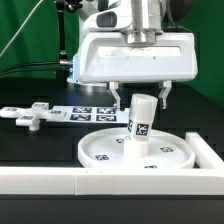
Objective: Assemble round table
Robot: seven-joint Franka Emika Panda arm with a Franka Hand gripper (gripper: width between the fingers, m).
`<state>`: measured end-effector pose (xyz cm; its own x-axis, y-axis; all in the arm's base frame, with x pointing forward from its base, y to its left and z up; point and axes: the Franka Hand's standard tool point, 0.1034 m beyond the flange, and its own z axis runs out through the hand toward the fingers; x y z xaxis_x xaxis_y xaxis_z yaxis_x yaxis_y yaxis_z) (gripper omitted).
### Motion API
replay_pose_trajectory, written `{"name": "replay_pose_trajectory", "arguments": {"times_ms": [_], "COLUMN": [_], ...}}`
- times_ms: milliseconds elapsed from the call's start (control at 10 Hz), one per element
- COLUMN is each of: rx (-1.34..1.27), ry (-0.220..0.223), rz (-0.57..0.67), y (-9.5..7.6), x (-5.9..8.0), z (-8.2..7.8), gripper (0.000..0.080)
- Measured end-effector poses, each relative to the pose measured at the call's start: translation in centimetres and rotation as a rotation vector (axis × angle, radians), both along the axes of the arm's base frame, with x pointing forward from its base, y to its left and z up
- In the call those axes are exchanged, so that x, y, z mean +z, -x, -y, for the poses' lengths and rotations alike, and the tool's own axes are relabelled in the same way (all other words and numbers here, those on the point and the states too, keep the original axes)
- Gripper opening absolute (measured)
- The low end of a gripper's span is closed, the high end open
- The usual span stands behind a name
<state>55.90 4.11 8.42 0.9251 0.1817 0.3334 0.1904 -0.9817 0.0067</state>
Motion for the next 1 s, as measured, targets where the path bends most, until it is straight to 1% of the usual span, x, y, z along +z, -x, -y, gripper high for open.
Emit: {"name": "replay_pose_trajectory", "arguments": {"times_ms": [100, 200, 300, 400, 600, 700, 800, 1000], "rx": [0.000, 0.001, 0.005, 0.006, 0.008, 0.010, 0.011, 0.011], "ry": [0.000, 0.000, 0.000, 0.001, 0.001, 0.001, 0.001, 0.001], "rz": [0.000, 0.001, 0.004, -0.002, -0.021, -0.015, -0.017, -0.018], "y": [0.0, 0.0, -0.1, -0.2, -0.3, -0.5, -0.4, -0.4], "x": [0.0, 0.0, 0.3, 0.8, 2.7, 3.4, 3.1, 3.0], "z": [0.0, -0.1, -0.3, -0.2, -0.3, -0.4, -0.4, -0.4], "gripper": [0.0591, 0.0639, 0.0647, 0.0647, 0.0649, 0.0649, 0.0649, 0.0649]}}
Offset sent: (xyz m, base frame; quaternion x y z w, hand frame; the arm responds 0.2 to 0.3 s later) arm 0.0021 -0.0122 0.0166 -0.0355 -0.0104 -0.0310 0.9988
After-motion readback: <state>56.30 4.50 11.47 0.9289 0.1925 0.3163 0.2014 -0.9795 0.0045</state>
